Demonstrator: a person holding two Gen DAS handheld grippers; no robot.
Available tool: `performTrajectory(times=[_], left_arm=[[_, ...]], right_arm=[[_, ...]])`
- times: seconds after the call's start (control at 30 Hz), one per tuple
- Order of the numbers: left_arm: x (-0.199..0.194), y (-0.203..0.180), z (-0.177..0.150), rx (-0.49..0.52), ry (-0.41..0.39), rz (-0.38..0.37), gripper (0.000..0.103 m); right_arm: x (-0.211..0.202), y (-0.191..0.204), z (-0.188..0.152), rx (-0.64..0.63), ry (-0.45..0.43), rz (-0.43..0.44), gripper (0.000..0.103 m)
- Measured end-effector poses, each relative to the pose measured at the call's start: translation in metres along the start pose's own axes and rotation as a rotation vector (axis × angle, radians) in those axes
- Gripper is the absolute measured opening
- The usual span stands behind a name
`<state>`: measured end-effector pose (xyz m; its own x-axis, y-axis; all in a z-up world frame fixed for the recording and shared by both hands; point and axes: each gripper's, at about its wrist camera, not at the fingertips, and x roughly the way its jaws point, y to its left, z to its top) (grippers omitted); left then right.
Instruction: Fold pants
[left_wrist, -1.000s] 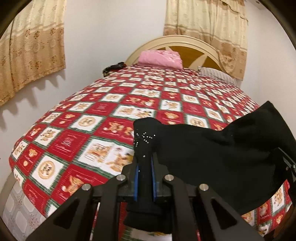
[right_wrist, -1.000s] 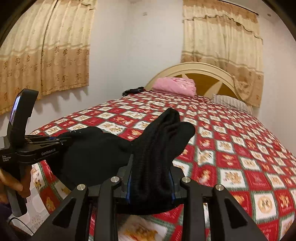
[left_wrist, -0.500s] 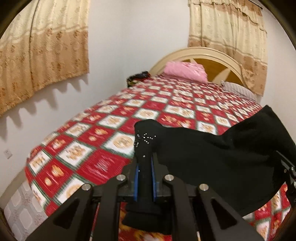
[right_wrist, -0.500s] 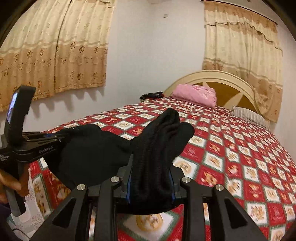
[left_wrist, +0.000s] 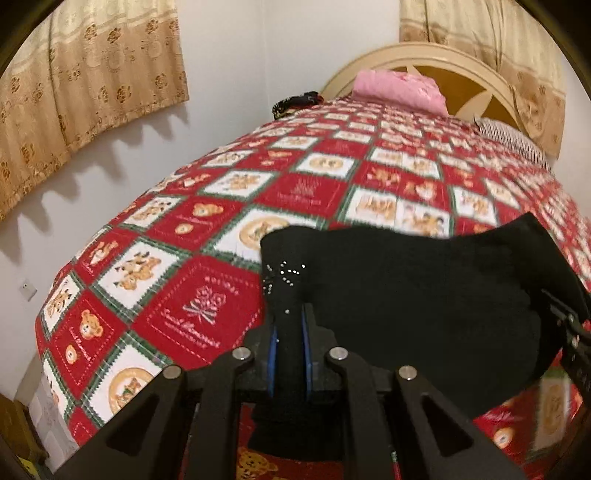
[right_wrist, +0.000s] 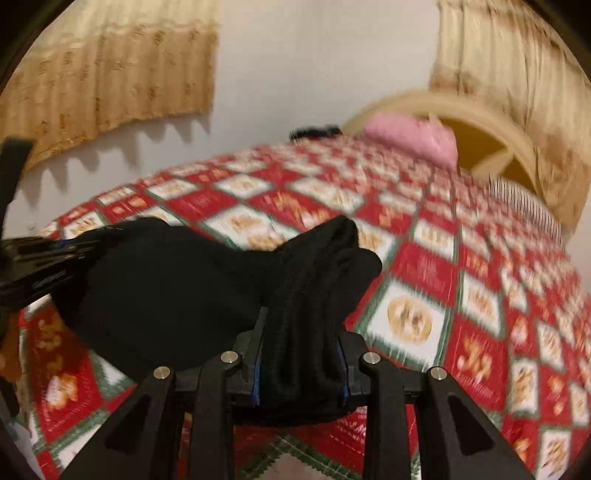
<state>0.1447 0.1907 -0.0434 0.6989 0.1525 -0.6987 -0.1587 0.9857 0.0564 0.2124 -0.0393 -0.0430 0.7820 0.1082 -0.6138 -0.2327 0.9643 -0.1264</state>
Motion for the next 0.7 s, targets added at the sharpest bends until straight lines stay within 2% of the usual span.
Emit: performTrajectory(times=[0.1,0.23,0.4,0.5,0.57,0.6,0.67,0.7], left_arm=[[0.003,-0.004,-0.006,0.020,0.004,0.016,0.015],[0.006,-0.005,-0.006,0.032,0.008,0.032,0.016],[0.008,-0.005,-0.005,0.035,0.024,0.056,0.022],[0.008,-0.005,-0.005,0.046,0.033,0.114,0.043],[0.008,0.001,-0.004,0.024,0.043,0.154,0.074],[0.008,0.009,-0.004,-0.006,0.058,0.165,0.081],[0.010,0.030,-0.007,-0.089,0.104,0.146,0.103],[0.012,0.038,-0.009,-0.118,0.123,0.130,0.103]], right_arm=[[0.016,-0.007,-0.004,0.032,0.065,0.024,0.031],[0.017,-0.007,-0.005,0.030,0.077,0.028,0.032],[0.019,-0.005,-0.005,0.007,0.095,0.004,0.033],[0.022,-0.005,-0.004,0.003,0.106,0.003,0.038],[0.022,-0.008,-0.004,0.014,0.114,0.004,0.046],[0.021,-0.010,-0.004,0.025,0.118,0.008,0.049],[0.017,-0.017,-0.007,0.047,0.122,0.026,0.057],[0.014,-0.020,-0.008,0.058,0.123,0.037,0.059]])
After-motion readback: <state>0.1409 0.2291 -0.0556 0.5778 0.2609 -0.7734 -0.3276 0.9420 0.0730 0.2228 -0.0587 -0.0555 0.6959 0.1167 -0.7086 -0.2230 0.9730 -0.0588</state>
